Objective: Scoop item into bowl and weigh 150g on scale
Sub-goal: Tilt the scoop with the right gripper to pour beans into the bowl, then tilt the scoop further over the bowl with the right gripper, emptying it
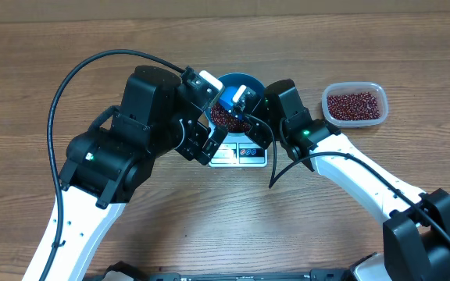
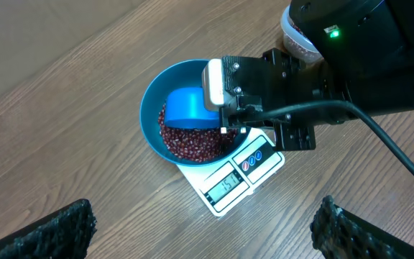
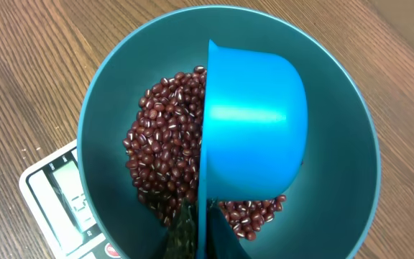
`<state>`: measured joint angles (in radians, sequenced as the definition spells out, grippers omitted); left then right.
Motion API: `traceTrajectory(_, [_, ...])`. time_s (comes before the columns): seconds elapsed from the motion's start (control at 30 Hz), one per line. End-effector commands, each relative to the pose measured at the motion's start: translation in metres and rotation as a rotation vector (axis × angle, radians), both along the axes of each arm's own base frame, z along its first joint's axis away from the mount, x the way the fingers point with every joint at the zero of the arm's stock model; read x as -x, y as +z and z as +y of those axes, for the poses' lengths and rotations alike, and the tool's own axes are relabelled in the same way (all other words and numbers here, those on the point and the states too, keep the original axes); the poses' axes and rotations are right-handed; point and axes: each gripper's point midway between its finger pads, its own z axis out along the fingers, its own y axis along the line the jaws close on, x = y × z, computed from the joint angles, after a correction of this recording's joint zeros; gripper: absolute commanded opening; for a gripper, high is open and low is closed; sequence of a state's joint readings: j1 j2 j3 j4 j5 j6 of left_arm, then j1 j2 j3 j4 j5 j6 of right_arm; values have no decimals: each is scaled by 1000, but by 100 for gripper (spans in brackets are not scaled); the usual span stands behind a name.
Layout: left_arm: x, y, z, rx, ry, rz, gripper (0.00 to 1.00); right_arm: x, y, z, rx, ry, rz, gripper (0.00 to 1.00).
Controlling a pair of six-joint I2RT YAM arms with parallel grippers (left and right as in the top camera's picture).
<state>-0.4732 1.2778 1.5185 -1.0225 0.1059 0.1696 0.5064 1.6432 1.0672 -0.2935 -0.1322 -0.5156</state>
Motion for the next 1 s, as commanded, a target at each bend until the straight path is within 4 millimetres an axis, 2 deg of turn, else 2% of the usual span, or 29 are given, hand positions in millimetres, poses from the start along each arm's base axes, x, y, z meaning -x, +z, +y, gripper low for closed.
traceTrajectory(0.0, [-1,7,-3,25,-4,-6,99,-1,10,9,-53,-2,13,4])
traceTrajectory(0.2, [-1,7,-3,25,-4,-6,100,6,11,16,-114,-2,65,4])
traceTrajectory(0.5, [-1,7,-3,25,-4,-6,99,5,17,16,-183,-89,115,4])
traceTrajectory(0.97, [-1,7,-3,25,-4,-6,100,6,44,19,-318,-184,152,4])
